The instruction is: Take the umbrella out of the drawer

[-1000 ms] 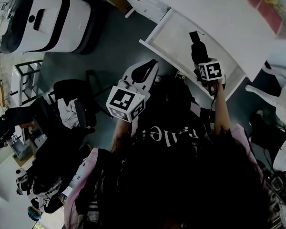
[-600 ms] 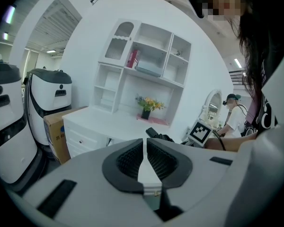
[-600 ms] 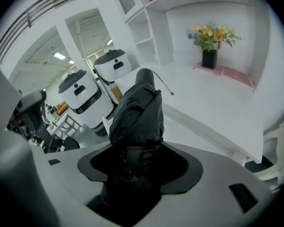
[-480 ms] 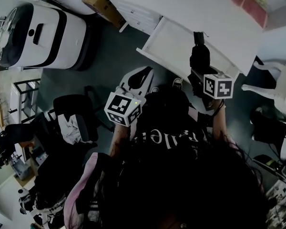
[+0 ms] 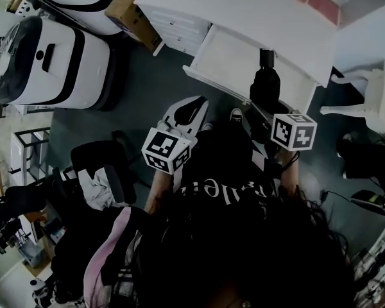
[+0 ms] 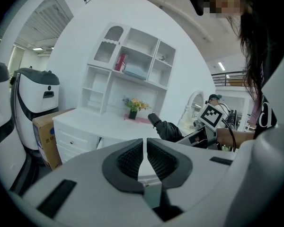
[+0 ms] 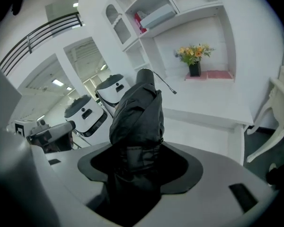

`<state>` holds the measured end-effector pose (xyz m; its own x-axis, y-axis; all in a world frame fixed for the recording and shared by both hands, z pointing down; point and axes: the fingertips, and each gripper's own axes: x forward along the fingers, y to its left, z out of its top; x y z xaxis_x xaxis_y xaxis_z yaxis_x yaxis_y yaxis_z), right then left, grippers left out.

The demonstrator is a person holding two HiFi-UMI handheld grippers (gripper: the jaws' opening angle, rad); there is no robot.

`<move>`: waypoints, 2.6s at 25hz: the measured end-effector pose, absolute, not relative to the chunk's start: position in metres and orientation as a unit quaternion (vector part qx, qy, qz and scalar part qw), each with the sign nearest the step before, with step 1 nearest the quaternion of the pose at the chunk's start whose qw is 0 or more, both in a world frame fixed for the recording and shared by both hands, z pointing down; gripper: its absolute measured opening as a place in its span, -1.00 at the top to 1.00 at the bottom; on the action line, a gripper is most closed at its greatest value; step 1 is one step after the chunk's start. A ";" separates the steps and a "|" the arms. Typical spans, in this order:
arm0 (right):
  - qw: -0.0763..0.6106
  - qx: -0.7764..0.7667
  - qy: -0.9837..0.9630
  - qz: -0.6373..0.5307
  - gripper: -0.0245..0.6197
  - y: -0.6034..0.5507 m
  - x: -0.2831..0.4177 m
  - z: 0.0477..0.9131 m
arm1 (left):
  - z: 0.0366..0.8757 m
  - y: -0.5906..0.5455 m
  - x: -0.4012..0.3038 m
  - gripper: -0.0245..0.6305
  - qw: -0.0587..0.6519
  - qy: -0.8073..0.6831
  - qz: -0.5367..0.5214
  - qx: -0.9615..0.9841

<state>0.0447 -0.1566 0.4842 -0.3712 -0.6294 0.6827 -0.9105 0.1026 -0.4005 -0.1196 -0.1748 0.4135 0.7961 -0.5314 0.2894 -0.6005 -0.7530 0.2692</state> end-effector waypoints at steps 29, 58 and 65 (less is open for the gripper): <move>0.093 0.585 -0.682 0.430 0.05 0.002 0.062 0.457 | 0.396 -0.053 -0.058 0.82 0.150 -0.206 0.094 0.962; 0.063 0.558 -0.703 0.436 0.05 0.205 0.090 0.467 | 0.402 0.151 -0.011 0.82 0.142 -0.216 0.120 0.959; 0.066 0.561 -0.707 0.426 0.05 0.213 0.091 0.464 | 0.398 0.158 -0.007 0.82 0.134 -0.211 0.114 0.961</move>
